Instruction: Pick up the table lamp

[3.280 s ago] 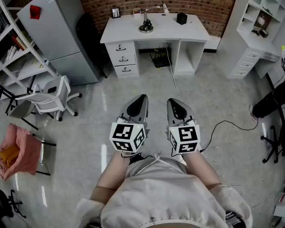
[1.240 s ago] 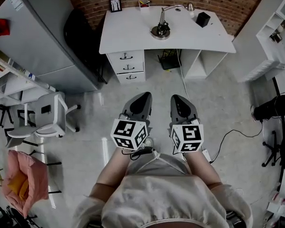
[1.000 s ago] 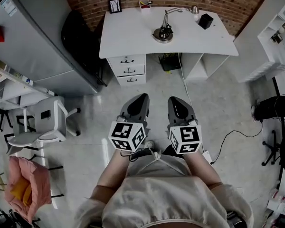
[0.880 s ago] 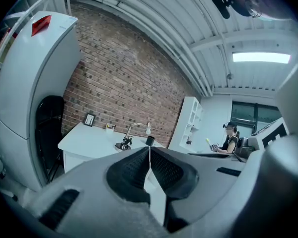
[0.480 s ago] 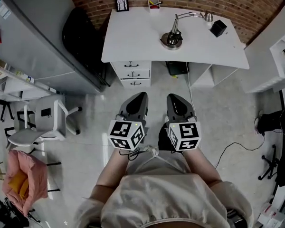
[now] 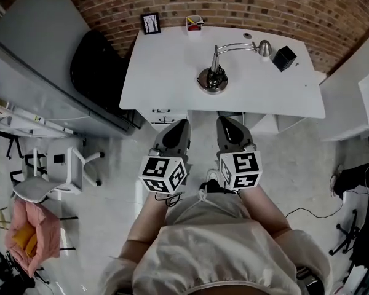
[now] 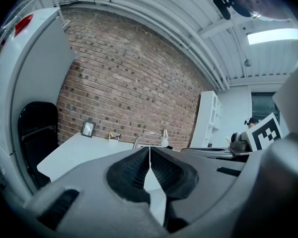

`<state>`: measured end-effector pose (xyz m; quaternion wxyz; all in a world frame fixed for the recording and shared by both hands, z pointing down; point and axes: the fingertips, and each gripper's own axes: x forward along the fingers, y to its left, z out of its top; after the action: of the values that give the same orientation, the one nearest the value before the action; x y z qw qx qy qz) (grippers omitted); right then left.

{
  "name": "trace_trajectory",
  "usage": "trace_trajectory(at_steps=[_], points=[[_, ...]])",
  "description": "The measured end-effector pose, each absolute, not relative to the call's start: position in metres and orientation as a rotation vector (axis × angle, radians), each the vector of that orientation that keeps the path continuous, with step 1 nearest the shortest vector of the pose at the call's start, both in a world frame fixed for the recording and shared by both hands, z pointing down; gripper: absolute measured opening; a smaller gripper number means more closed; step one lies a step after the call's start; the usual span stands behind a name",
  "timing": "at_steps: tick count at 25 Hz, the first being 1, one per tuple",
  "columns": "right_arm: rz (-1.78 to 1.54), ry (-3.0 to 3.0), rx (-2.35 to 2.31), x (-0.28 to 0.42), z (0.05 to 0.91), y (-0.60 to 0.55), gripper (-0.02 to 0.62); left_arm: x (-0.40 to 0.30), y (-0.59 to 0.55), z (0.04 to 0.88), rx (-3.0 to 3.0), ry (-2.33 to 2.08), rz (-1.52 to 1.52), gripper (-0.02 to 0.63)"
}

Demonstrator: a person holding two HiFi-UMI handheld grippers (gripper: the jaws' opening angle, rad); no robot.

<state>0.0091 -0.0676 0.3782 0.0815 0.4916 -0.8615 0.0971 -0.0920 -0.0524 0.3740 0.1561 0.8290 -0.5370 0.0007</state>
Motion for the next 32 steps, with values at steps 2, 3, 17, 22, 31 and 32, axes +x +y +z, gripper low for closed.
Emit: trace_trajectory(at_steps=[2, 3, 17, 22, 31, 32], points=[[0.288, -2.580, 1.460, 0.025, 0.378, -0.094, 0.029, -0.077, -0.075, 0.375, 2.371, -1.554, 0.010, 0.020], [0.288, -2.581, 1.452, 0.032, 0.378, -0.105, 0.029, -0.071, -0.085, 0.376, 2.369, -1.561, 0.016, 0.020], [0.365, -2.553, 1.378, 0.053, 0.407, -0.200, 0.031, -0.056, -0.180, 0.397, 2.315, -1.591, 0.096, 0.020], [0.354, -2.513, 1.390, 0.046, 0.415, -0.233, 0.031, -0.069, -0.222, 0.404, 2.307, -1.557, 0.074, 0.020], [0.386, -2.414, 1.487, 0.032, 0.432, -0.298, 0.031, -0.094, -0.296, 0.425, 2.318, -1.467, 0.120, 0.020], [0.382, -2.406, 1.490, 0.028, 0.435, -0.302, 0.031, -0.097, -0.303, 0.429, 2.317, -1.457, 0.126, 0.020]])
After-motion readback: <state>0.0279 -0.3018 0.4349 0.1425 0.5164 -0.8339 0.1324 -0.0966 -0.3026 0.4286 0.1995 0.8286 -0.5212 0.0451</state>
